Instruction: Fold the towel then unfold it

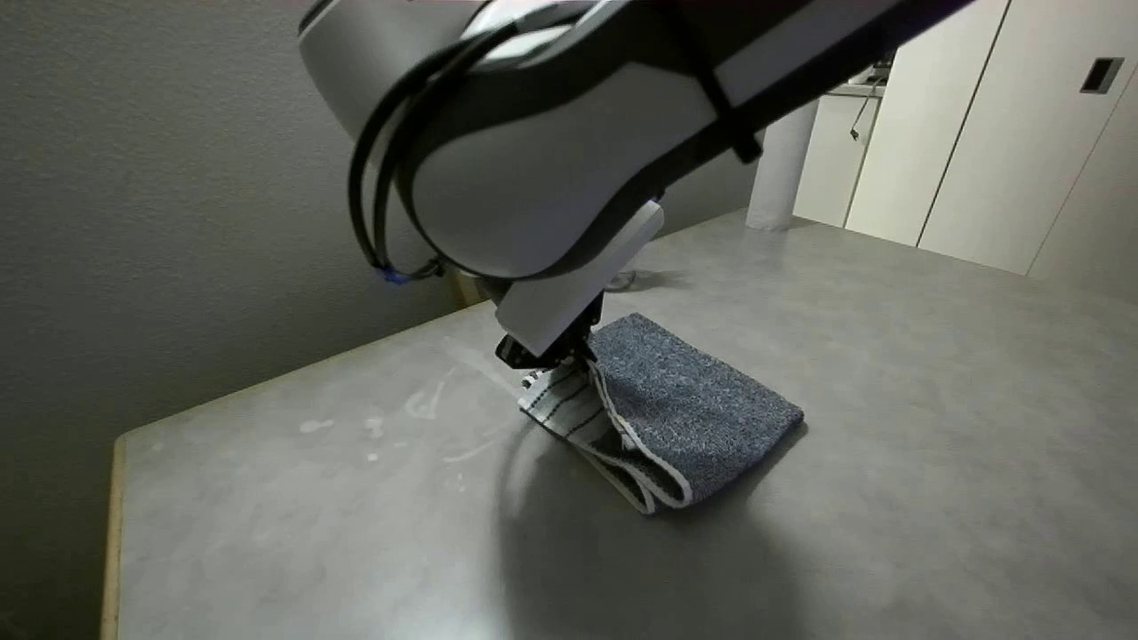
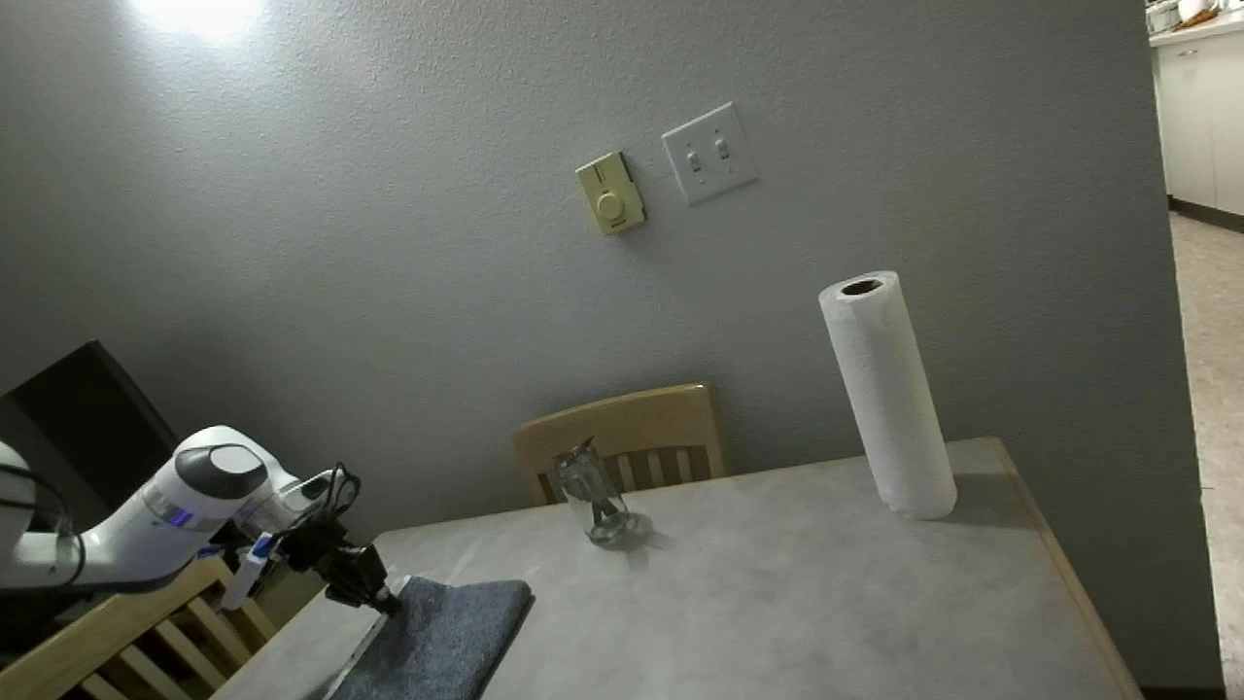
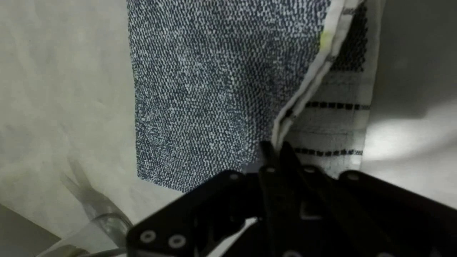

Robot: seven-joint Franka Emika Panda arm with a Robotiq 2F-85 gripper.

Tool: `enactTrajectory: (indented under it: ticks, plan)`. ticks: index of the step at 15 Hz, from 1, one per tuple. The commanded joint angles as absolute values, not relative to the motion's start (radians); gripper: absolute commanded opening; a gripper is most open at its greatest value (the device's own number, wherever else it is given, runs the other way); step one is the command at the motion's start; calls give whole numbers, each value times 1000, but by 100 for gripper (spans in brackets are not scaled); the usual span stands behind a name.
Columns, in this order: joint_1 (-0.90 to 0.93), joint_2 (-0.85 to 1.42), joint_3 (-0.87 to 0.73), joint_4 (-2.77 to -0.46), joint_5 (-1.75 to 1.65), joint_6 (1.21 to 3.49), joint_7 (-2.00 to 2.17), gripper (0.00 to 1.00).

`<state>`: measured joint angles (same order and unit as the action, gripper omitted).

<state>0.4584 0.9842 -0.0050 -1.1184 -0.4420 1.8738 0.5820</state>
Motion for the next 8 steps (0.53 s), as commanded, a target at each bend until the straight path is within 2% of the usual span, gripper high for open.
enactTrajectory:
  ticks: [1, 6, 7, 8]
  plan:
    - [423, 853, 15, -1319, -441, 1959, 533, 0]
    - [433, 782, -13, -1418, -430, 1977, 524, 1]
    - [446, 854, -20, -1316, -429, 1946, 537, 4]
    - [445, 841, -19, -1333, -431, 1946, 538, 4]
